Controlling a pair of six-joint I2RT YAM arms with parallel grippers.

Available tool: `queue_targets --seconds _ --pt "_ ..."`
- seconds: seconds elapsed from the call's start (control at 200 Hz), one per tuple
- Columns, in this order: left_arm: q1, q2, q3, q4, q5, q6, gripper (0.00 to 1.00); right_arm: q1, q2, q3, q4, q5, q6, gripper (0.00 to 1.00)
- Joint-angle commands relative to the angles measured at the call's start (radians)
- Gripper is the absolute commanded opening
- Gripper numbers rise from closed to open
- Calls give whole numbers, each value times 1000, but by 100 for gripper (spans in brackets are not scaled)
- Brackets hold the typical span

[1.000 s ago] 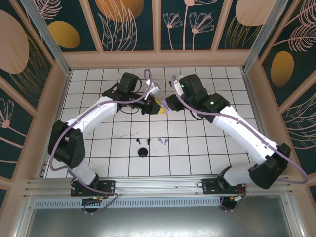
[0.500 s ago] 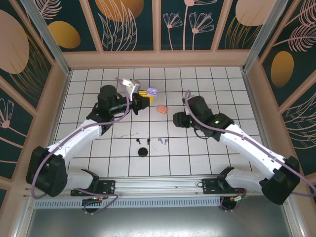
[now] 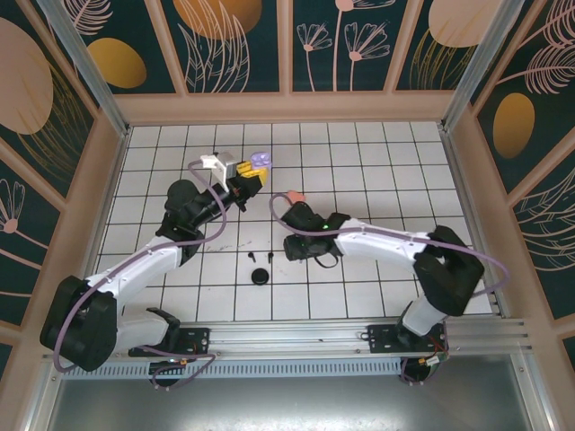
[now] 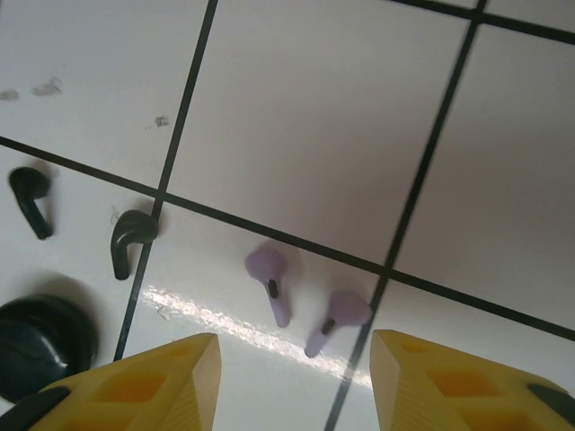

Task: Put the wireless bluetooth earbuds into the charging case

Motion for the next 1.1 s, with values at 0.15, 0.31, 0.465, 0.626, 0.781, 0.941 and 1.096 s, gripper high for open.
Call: queue_targets --seconds 0.15,0.31,0.465,0.626,0.781,0.941,1.096 --pt "2 -102 -144 311 -193 60 0 19 123 115 -61 60 -51 44" --pt "2 -141 -167 301 -240 54 0 19 153 121 -62 49 -65 41" --pt "2 -155 -166 303 -261 23 0 19 169 118 -59 31 -75 39" --pt "2 -154 -152 289 -243 7 0 21 177 110 -49 13 -78 39" --pt "2 -145 -145 286 -231 -13 0 21 194 113 -46 5 -85 38" --pt "2 -141 -135 278 -224 -21 0 21 214 116 -39 -3 -96 38" --pt "1 -137 -129 271 -221 -20 0 21 234 123 -33 -11 -105 36"
